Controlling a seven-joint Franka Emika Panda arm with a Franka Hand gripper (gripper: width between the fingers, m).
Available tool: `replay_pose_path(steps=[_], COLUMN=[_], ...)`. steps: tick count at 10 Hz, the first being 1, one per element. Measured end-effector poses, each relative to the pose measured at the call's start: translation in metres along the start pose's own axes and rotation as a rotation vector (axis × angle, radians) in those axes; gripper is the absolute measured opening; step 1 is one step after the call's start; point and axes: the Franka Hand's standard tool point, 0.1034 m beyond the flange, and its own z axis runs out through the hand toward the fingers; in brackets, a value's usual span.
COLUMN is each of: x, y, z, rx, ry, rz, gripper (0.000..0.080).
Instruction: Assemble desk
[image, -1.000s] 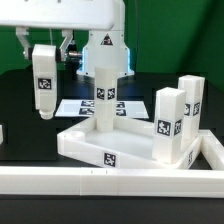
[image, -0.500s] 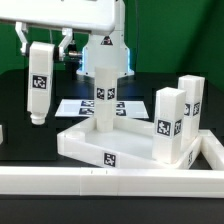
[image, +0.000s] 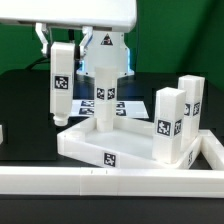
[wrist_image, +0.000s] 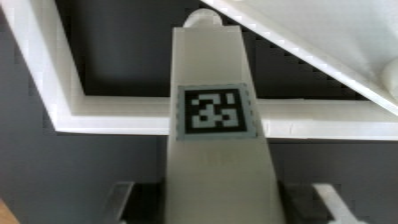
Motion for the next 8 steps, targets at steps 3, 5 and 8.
replay_pose_path(steps=[3, 5, 8], x=[-0.002, -0.012, -0.019], y=[-0.001, -0.013, -0.016], z=[0.001, 0.005, 0.009], rx=[0.000, -0.004, -0.003], ry=[-0.004, 0.004, -0.010], rz=[-0.001, -0.006, -0.012], gripper=[0.0289, 0.0289, 0.0289])
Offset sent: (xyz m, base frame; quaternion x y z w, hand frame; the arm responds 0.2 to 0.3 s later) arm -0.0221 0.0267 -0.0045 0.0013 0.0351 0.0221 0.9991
